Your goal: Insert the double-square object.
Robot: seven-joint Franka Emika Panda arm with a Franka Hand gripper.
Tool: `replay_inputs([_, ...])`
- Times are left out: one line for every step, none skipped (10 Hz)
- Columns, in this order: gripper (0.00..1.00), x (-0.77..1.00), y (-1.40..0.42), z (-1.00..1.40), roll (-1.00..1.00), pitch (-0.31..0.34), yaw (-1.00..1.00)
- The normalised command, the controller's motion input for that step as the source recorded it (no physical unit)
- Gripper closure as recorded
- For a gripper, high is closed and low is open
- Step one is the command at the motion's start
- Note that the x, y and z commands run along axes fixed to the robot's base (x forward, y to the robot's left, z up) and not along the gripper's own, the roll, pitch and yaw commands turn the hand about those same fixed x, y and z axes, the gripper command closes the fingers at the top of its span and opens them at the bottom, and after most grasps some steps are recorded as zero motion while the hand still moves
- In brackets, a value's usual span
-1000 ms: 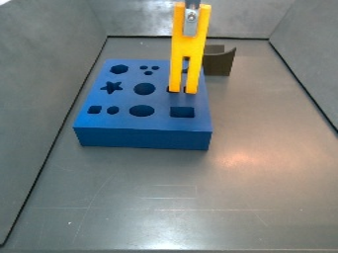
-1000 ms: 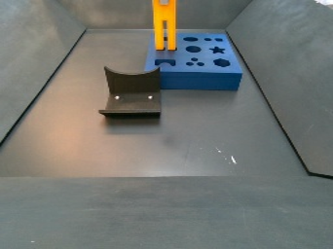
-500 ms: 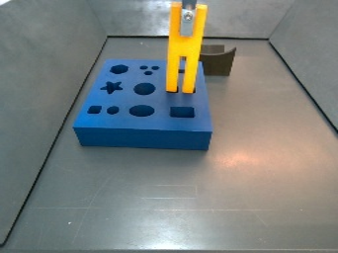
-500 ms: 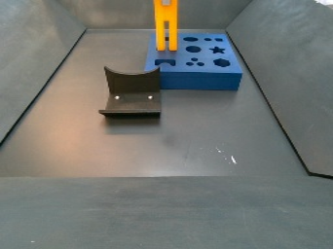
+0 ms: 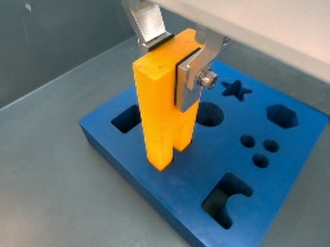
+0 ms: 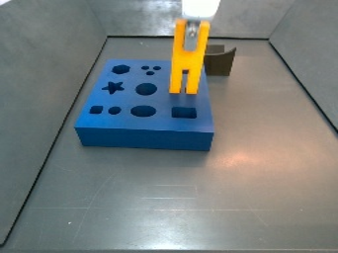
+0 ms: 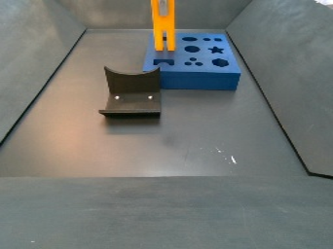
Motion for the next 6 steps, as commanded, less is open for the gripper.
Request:
replay_inputs([1.0,-0.06,0.0,-0.6,0.1,-0.057,0.0])
replay_inputs([1.0,-0.07,0.0,-0.6,0.19,-0.021,0.0])
replay_inputs([1.0,-0.07,0.0,-0.59,0.24,-0.004,0.0])
replay_inputs([1.0,-0.1,0.0,-0.52,0.24,-0.016,0.0])
replay_inputs([1.0,0.0,0.0,-0.11,0.06,0.0,0.0])
replay_inputs([1.0,0.0,0.0,0.0,0.0,0.0,0.0])
